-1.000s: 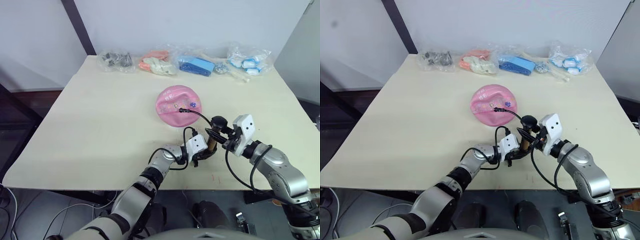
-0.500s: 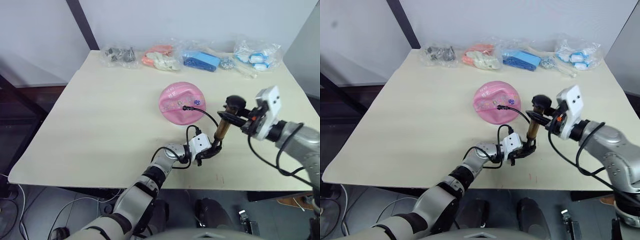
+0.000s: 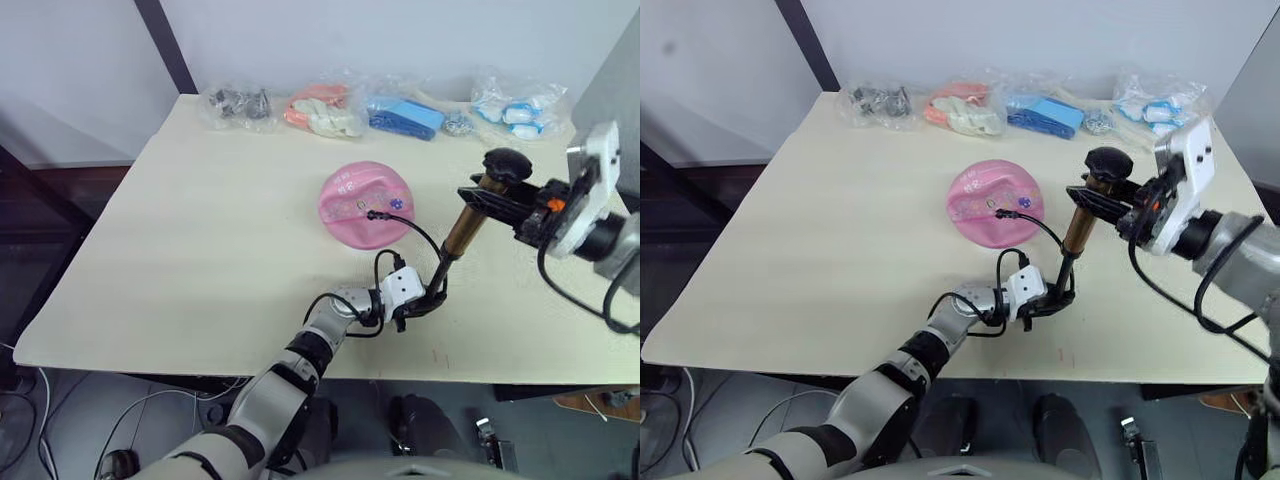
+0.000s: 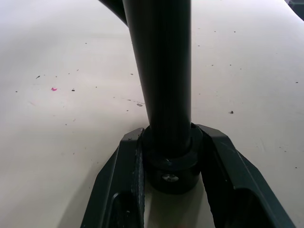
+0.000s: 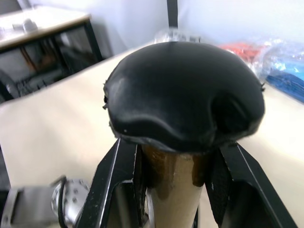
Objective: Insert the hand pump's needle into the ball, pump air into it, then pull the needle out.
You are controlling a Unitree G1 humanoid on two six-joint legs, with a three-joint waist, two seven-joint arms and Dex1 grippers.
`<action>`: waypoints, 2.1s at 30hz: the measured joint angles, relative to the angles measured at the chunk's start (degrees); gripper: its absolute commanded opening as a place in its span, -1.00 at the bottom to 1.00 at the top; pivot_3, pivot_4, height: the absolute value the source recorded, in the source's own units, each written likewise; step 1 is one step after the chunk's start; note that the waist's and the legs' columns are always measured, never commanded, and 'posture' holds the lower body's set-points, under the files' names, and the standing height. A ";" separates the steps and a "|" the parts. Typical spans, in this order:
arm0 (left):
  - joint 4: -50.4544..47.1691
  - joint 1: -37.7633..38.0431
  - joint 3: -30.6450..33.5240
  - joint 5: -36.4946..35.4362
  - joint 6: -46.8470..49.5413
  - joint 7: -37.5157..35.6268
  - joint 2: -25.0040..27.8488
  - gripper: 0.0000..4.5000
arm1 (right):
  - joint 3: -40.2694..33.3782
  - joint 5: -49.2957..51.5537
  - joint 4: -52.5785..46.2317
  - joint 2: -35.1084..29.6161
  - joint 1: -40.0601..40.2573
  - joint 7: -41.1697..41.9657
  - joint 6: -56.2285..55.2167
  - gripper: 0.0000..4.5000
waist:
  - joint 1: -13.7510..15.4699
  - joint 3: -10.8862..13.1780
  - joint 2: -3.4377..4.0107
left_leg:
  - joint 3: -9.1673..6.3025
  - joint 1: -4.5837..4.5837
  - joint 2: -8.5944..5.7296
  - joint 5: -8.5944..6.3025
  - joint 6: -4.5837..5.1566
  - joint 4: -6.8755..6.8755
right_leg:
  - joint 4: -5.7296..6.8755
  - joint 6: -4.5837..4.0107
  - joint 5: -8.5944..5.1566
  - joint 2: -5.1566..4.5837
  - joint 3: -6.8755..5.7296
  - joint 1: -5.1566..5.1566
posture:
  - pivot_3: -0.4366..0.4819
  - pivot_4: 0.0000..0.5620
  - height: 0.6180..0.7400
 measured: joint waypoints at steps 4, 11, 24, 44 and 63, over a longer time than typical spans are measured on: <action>-0.01 0.25 0.00 0.06 0.41 0.32 0.52 -0.50 | 5.37 -7.43 0.85 3.38 5.66 1.69 -6.86 -0.53 | -0.47 -0.22 -0.29 | 0.02 0.49 0.11 -0.01 0.00 -0.02 | -0.01 0.21 -0.17 0.11 0.02 0.37 | -0.05 -0.47 1.00; -0.11 0.53 -0.04 0.12 0.99 0.37 0.90 -0.50 | 16.62 -22.09 10.78 9.32 12.08 6.61 -21.73 -0.53 | -0.75 -0.80 -0.60 | -0.07 0.98 0.22 -0.01 0.00 -0.15 | -0.02 0.10 -0.30 0.25 -0.08 0.81 | -0.05 -0.47 1.00; -0.68 1.08 -0.27 0.20 2.18 0.38 0.67 -0.50 | 17.23 -26.53 13.91 11.08 12.63 9.62 -25.13 -0.53 | -0.68 -1.02 -0.37 | -0.42 1.72 0.26 -0.04 -0.04 -0.40 | -0.03 -0.30 -0.66 0.19 -0.34 1.51 | -0.05 -0.47 1.00; -0.99 0.21 -0.17 -0.16 0.79 -0.60 -0.05 -0.50 | -2.40 7.81 2.44 -7.28 -7.43 -0.95 5.98 -0.53 | 0.10 0.22 0.15 | -0.32 0.44 -0.03 -0.03 -0.04 -0.17 | -0.03 -0.10 -0.35 -0.07 -0.33 0.46 | -0.05 -0.47 1.00; -0.94 0.88 -0.10 -0.21 1.22 -0.35 1.22 -0.50 | 13.56 -15.41 7.69 5.75 7.82 5.82 -15.67 -0.53 | -0.78 -0.36 -0.30 | -0.36 0.90 0.17 -0.03 -0.03 -0.17 | 0.02 0.06 -0.46 0.19 -0.35 0.80 | -0.05 -0.47 1.00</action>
